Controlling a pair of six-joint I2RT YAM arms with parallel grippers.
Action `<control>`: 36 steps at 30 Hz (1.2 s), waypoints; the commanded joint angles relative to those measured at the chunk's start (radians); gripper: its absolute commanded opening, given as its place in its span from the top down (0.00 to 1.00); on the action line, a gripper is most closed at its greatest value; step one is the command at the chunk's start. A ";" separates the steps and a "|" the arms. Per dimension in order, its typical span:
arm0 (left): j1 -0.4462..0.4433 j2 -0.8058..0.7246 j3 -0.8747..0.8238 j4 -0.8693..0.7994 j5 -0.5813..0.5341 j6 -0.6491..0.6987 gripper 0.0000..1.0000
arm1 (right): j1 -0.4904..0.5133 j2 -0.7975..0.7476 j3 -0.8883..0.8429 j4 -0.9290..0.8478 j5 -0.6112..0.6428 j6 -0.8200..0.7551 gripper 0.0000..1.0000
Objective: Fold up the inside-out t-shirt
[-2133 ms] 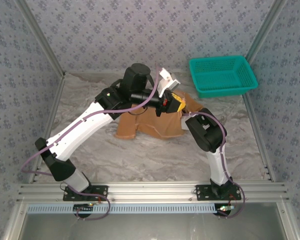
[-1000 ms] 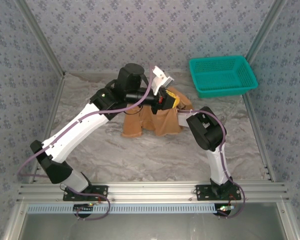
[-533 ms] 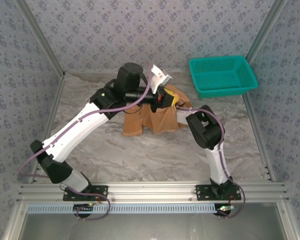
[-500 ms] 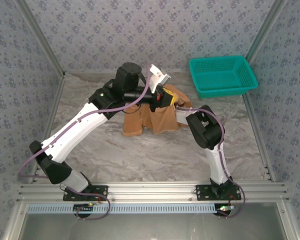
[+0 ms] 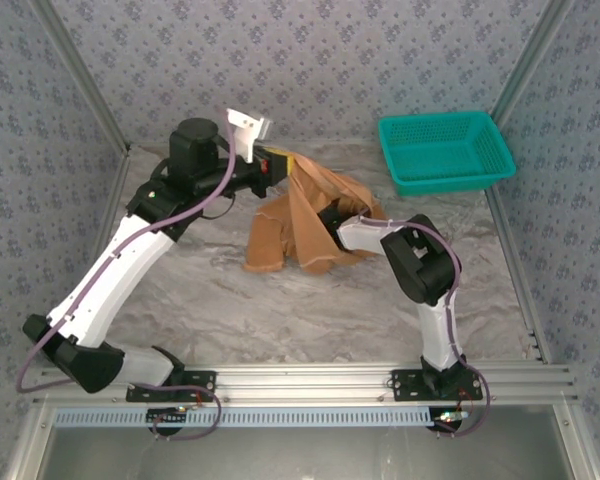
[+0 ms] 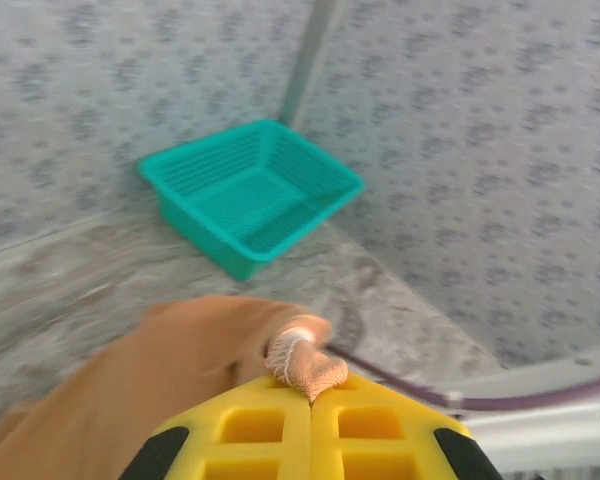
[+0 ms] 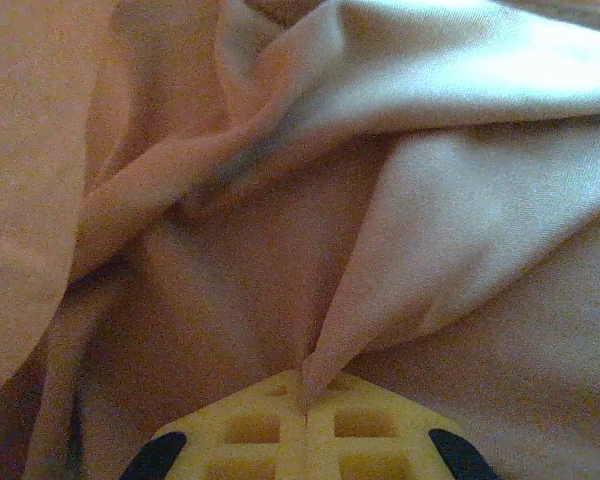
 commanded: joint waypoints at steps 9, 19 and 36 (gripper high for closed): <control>0.311 -0.086 -0.197 0.085 -0.211 -0.098 1.00 | -0.021 -0.275 -0.139 -0.097 -0.068 -0.091 1.00; 0.322 0.070 -0.227 0.103 -0.341 -0.090 1.00 | 0.025 -0.389 -0.161 -0.058 -0.236 -0.174 1.00; 0.479 0.144 -0.167 0.154 -0.205 -0.229 1.00 | 0.088 -0.264 -0.092 -0.209 -0.115 -0.276 1.00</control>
